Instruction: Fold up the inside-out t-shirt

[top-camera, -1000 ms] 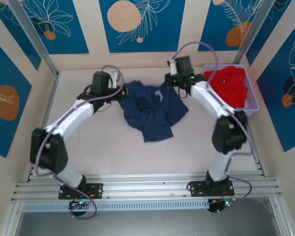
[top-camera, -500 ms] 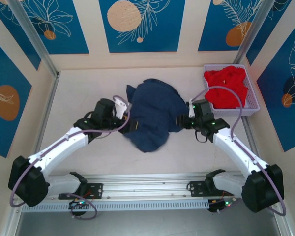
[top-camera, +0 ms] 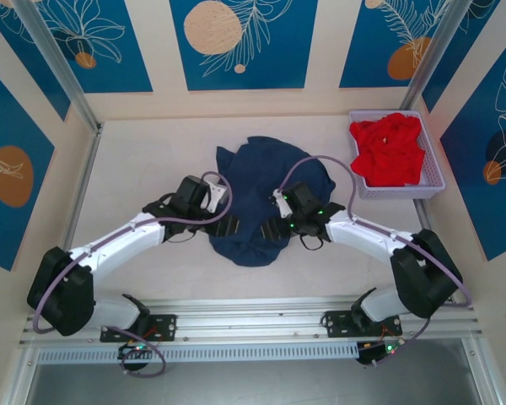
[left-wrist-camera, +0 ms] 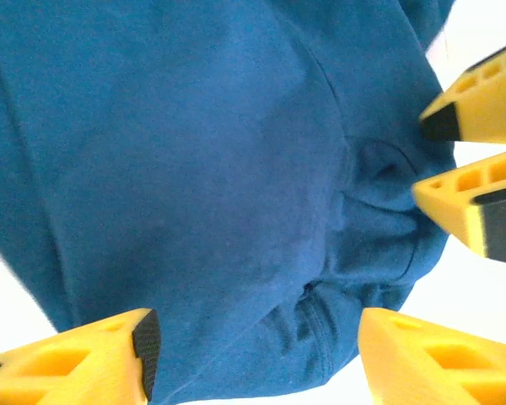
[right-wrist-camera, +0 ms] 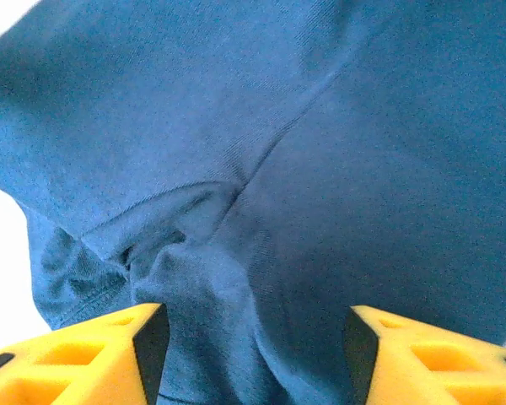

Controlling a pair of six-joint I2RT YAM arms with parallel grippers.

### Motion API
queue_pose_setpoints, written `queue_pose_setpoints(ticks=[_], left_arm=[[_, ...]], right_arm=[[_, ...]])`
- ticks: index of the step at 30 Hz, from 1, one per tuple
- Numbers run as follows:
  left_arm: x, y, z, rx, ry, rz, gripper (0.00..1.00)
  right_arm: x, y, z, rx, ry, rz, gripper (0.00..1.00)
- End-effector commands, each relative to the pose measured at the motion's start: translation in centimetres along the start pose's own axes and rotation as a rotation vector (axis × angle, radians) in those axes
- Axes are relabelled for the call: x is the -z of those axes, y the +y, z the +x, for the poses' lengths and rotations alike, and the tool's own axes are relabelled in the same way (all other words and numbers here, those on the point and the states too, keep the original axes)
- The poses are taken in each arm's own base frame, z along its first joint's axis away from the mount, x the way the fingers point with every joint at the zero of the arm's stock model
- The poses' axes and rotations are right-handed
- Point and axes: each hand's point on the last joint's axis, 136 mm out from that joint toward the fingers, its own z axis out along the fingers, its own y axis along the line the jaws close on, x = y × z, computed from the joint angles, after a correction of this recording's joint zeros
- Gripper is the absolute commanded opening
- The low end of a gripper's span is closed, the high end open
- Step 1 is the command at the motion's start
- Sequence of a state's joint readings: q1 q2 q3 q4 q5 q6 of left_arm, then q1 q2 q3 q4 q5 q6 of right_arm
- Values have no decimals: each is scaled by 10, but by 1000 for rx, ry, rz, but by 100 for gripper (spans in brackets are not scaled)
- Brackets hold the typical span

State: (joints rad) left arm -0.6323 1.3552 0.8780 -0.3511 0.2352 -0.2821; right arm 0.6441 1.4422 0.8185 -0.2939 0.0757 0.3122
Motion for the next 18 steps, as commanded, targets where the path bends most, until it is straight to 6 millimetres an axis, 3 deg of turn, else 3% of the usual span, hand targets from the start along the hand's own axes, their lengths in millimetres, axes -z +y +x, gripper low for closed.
queue_pose_setpoints(ticks=[1, 3, 6, 9, 12, 15, 18], left_arm=[[-21, -17, 11, -69, 56, 38, 65], [-36, -16, 10, -57, 48, 36, 65], [-55, -16, 4, -66, 28, 23, 65], [-66, -18, -7, -115, 8, -14, 65], [-77, -22, -11, -156, 11, -15, 64], [-87, -24, -9, -186, 41, -14, 63], [-91, -21, -12, -210, 47, -33, 56]], right_arm=[[-10, 7, -19, 57, -42, -2, 59], [-22, -2, -16, 48, -24, 34, 57], [-31, -10, -18, 31, -16, 54, 37], [-23, -8, -26, 4, -40, 23, 16], [-8, -2, -33, -52, -65, -53, 2], [7, 4, -39, -128, -91, -144, 0], [21, 7, -46, -185, -117, -206, 0]])
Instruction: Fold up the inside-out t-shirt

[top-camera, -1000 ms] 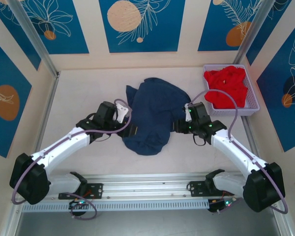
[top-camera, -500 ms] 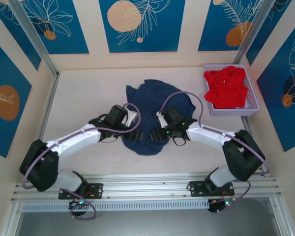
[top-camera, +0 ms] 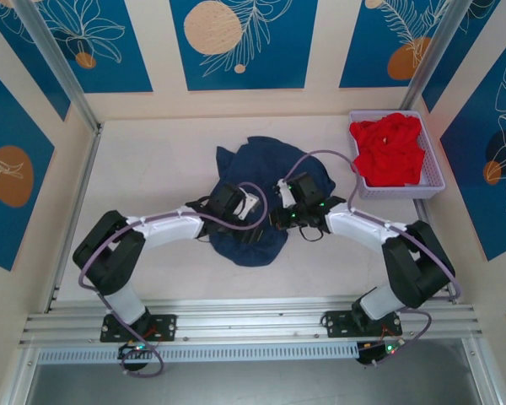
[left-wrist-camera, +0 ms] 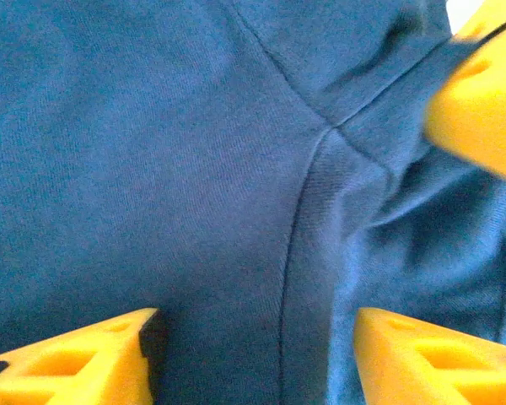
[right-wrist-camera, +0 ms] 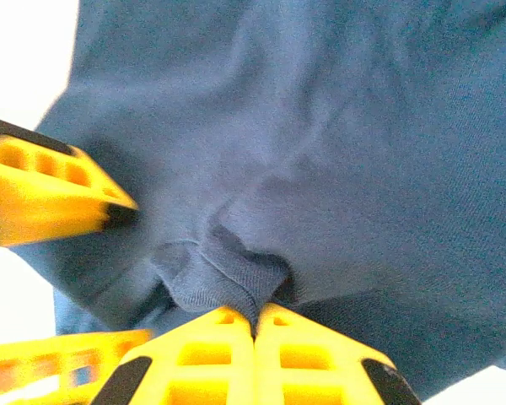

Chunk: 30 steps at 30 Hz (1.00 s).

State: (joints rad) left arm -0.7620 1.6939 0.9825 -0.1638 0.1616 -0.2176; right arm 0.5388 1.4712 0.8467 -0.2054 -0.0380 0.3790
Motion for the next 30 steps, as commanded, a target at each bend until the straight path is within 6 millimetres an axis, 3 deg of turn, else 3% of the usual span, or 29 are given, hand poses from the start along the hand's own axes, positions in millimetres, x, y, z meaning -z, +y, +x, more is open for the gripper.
queue_pose_setpoints(ticks=[1, 7, 10, 19, 22, 25, 27, 30], left_arm=[[-1, 2, -14, -62, -21, -36, 50], [31, -3, -37, -95, -73, -37, 11], [63, -14, -50, -76, -100, 54, 4], [162, -52, -64, 11, -101, 436, 0], [179, -68, -59, -35, -99, 522, 0], [184, -79, -51, -73, -96, 601, 0], [182, -84, -49, -79, -101, 648, 0], [174, -87, -51, -62, -108, 711, 0]], right_arm=[[18, 20, -12, -75, -34, -130, 0], [41, 19, -21, -109, -63, -139, 0], [55, 18, -23, -45, -85, -105, 0], [95, 33, -17, 221, -171, -90, 0], [109, 51, -16, 264, -204, -179, 0], [119, 63, -10, 259, -198, -288, 0], [114, 54, -8, 206, -178, -267, 0], [97, 9, -7, 76, -134, -32, 7]])
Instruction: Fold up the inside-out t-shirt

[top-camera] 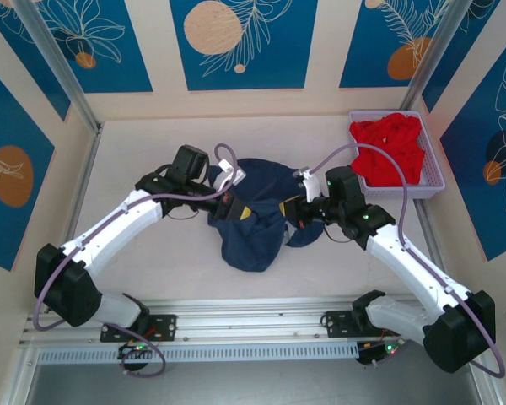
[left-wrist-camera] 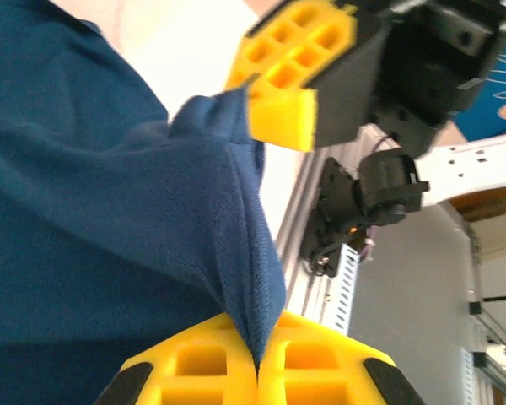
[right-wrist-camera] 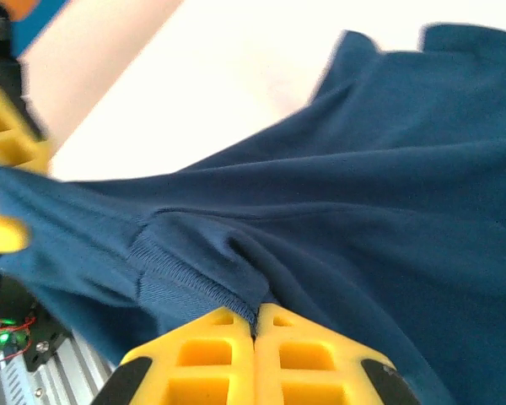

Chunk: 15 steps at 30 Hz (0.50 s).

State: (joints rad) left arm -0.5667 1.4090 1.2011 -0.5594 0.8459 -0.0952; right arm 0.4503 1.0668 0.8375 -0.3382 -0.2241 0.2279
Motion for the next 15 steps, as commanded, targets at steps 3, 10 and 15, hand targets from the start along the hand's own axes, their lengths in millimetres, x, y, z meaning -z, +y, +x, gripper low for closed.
queue_pose_setpoints(ticks=[3, 10, 15], left_arm=[[-10, -2, 1, 11, 10, 106, 0], [-14, 5, -3, 24, 22, 88, 0], [-13, 5, -1, 24, 31, 85, 0]], right_arm=[[-5, -51, 31, -85, 135, 278, 16], [-10, -20, 32, 155, 37, 182, 40], [-21, 3, 37, 268, 25, 102, 55]])
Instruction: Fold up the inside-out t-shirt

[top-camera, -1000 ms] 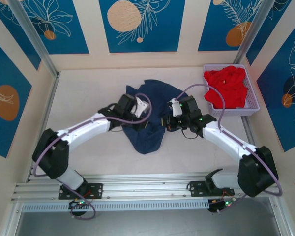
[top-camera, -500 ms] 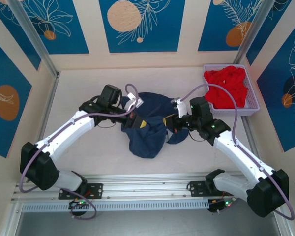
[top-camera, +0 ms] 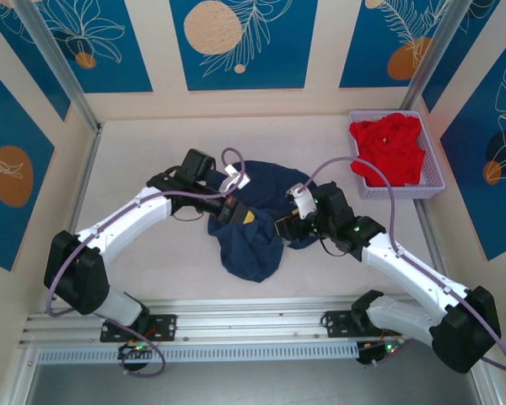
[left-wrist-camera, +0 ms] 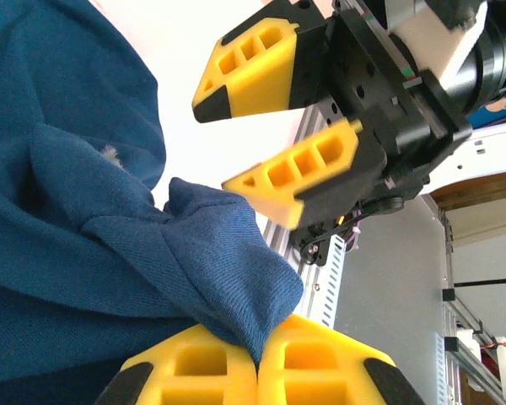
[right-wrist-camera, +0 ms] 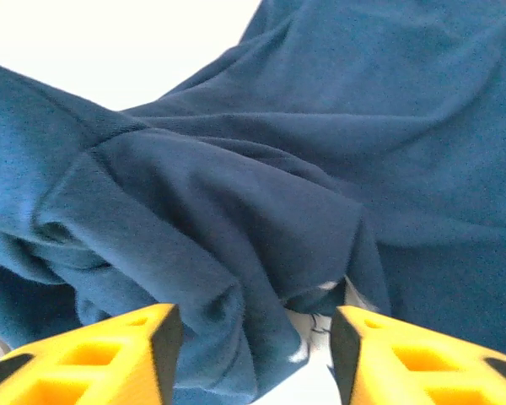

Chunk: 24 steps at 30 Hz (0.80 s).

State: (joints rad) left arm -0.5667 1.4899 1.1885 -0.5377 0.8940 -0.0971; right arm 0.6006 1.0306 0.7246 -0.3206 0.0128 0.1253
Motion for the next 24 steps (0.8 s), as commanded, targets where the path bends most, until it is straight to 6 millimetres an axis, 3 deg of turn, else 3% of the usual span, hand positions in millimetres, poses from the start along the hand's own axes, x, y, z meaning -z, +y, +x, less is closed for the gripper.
queue_pose_setpoints(ticks=[1, 4, 8, 9, 12, 15, 16, 18, 19, 21, 24], left_arm=[[6, -11, -10, -37, -15, 38, 0], [6, -12, -10, -37, -15, 39, 0], [8, -14, -10, -49, -18, 44, 0], [8, -13, -10, -50, -18, 40, 0], [13, 0, -11, -41, -29, -35, 0], [28, 43, -16, 2, -60, -296, 0], [35, 62, -16, 26, -65, -415, 0], [49, 90, -16, 57, -66, -597, 13], [56, 99, -15, 66, -63, -663, 15], [65, 107, -13, 70, -65, -740, 25], [74, 98, -14, 57, -105, -759, 37]], right_arm=[[-5, 12, -8, 113, -54, -32, 58], [-14, 17, -12, 143, -72, -55, 67], [-33, 22, -24, 178, -97, -105, 68], [-39, 25, -26, 176, -91, -143, 62], [-39, 48, -32, 140, -63, -309, 25], [-21, 66, -36, 43, -67, -480, 3], [-13, 70, -39, 1, -74, -531, 0], [-2, 75, -46, -63, -93, -592, 0], [2, 77, -50, -94, -102, -623, 0], [4, 79, -56, -148, -101, -649, 0], [1, 75, -61, -210, -100, -658, 0]])
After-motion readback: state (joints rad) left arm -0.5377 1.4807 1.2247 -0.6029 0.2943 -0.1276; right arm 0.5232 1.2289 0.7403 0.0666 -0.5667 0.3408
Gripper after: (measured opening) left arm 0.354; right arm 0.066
